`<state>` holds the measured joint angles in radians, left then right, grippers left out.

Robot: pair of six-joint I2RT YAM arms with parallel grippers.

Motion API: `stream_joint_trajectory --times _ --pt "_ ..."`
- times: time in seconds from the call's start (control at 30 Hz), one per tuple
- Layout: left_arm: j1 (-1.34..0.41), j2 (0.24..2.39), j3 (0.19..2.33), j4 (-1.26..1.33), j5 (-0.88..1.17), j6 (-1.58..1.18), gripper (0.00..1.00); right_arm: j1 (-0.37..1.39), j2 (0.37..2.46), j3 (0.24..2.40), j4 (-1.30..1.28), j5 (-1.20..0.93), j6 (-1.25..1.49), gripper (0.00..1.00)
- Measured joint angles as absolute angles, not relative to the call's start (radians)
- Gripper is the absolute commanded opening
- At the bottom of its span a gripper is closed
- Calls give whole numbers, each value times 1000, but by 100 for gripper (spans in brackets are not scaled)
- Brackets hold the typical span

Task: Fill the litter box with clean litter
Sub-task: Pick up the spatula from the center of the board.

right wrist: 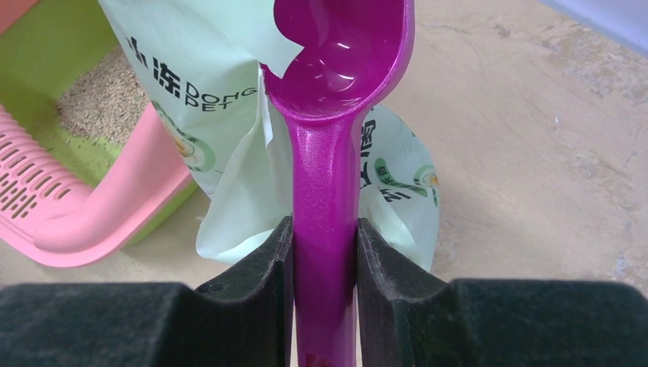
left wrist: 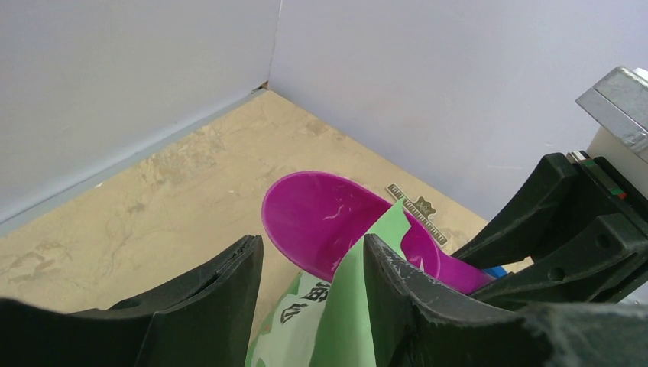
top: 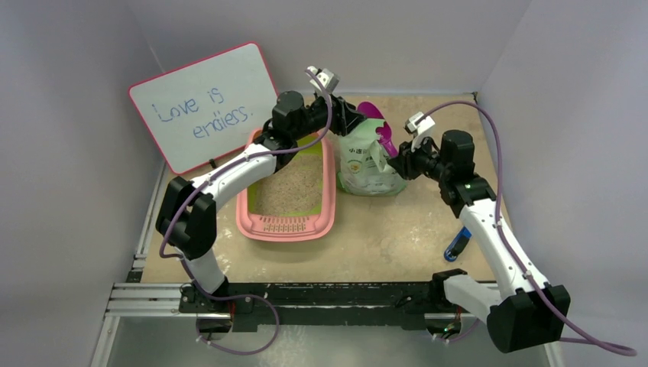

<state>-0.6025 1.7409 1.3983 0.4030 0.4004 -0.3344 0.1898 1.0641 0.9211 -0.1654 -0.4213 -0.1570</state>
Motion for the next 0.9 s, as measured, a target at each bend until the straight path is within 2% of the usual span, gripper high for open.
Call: stream_joint_trajectory --times 0.27,0.33,0.53,0.77,0.83,0.9 --pt "-603 1742 1396 404 426 -350 50 189 1054 913 -167 -467 -185 0" --pt "-602 1744 1396 404 438 -356 42 188 1056 913 -168 -473 -205 0" --pt "-594 1747 1396 402 454 -356 37 182 1095 951 -207 -501 -301 0" --pt "-590 1750 1397 406 469 -364 24 175 1164 1029 -302 -529 -429 0" --pt "-590 1752 1401 405 474 -376 19 173 1164 1029 -311 -534 -455 0" --pt "-590 1753 1402 405 480 -382 7 171 1159 1029 -318 -534 -468 0"
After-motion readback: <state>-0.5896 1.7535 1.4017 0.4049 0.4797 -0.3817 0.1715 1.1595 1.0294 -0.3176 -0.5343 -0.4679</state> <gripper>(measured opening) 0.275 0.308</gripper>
